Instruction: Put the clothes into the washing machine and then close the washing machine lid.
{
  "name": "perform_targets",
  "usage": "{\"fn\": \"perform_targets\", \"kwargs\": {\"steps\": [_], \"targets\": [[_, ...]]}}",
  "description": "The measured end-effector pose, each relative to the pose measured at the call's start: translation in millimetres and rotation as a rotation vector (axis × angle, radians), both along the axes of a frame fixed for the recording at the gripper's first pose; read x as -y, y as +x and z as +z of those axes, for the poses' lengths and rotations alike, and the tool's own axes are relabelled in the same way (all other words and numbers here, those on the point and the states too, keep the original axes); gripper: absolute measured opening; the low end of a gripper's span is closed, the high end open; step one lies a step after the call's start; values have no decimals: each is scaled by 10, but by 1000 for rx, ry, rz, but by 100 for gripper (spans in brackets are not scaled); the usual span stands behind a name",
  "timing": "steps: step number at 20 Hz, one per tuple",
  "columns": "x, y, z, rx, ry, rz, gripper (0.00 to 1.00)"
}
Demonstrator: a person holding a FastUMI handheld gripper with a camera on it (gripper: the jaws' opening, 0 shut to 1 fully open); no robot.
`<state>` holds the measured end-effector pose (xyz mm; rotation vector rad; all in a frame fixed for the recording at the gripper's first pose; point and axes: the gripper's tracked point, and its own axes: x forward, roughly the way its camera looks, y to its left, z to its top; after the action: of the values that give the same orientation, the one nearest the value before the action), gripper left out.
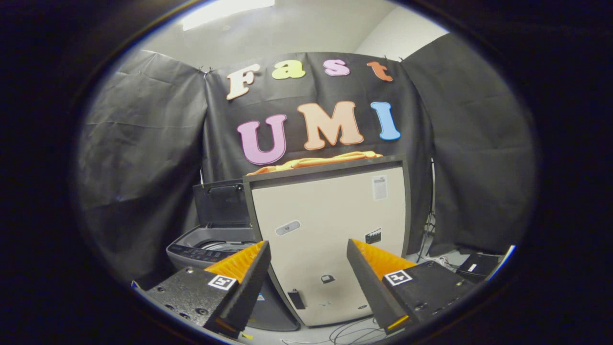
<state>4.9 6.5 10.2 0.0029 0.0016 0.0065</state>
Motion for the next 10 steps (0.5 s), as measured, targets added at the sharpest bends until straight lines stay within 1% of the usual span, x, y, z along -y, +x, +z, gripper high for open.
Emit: {"fn": "perform_targets", "kwargs": {"steps": [4,8,10], "targets": [[-44,45,121,9,11,10,96],[-26,187,359,14,2,-4,96],[-56,318,570,28,1,8,96]]}}
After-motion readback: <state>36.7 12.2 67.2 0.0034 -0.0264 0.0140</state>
